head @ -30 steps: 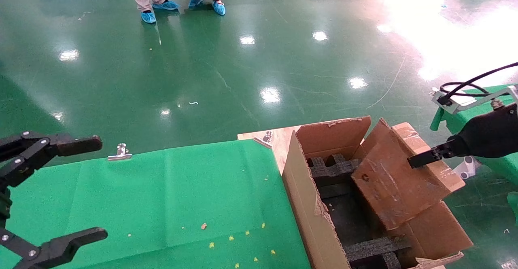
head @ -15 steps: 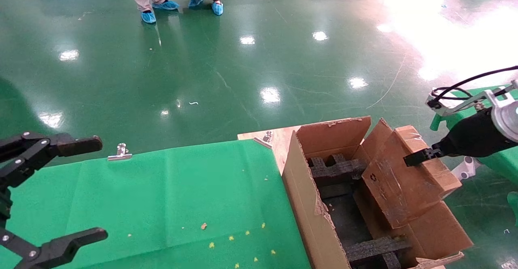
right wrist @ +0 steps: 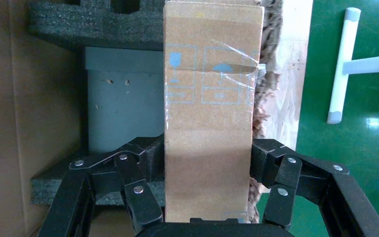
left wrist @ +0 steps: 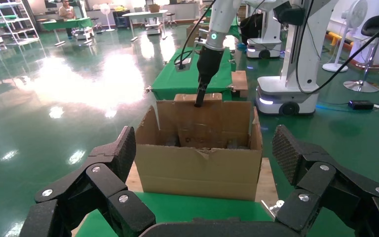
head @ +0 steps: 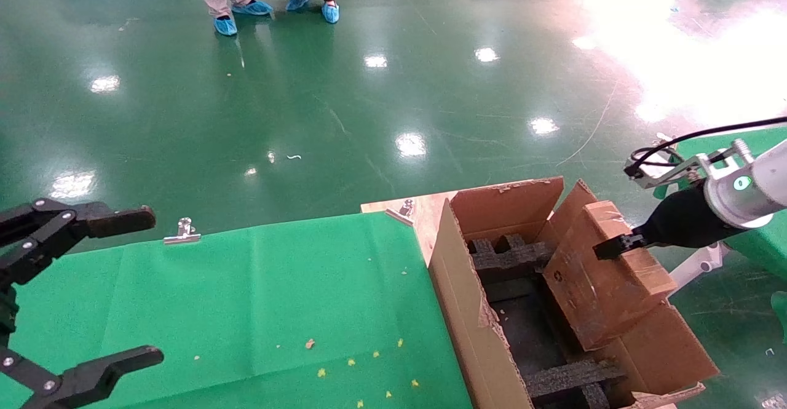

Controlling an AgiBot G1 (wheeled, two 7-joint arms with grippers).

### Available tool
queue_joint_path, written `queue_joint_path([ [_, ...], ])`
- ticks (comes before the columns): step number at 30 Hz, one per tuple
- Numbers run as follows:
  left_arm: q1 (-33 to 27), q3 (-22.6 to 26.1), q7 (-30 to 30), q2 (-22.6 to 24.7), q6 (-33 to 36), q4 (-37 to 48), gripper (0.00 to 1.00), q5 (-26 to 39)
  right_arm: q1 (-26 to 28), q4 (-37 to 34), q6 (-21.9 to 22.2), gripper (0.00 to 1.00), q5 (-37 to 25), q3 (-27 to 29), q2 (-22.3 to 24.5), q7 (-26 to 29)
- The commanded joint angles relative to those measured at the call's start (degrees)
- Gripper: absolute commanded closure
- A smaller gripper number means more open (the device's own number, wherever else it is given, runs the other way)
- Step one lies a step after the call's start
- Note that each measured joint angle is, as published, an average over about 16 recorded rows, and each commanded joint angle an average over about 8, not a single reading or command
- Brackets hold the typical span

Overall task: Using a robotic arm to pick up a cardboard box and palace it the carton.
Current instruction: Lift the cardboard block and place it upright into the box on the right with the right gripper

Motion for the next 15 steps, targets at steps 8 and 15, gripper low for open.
queue_joint_path([
  [8, 0.0, 0.0, 0.0, 0.0, 0.0, 0.0, 0.00, 0.0, -3.8, -2.0, 2.2, 1.00, 1.5, 0.6, -1.6, -0.7],
  [15, 0.0, 0.0, 0.0, 0.0, 0.0, 0.0, 0.00, 0.0, -6.3, -3.6, 3.1, 1.00, 2.6, 1.2, -2.6, -1.7],
])
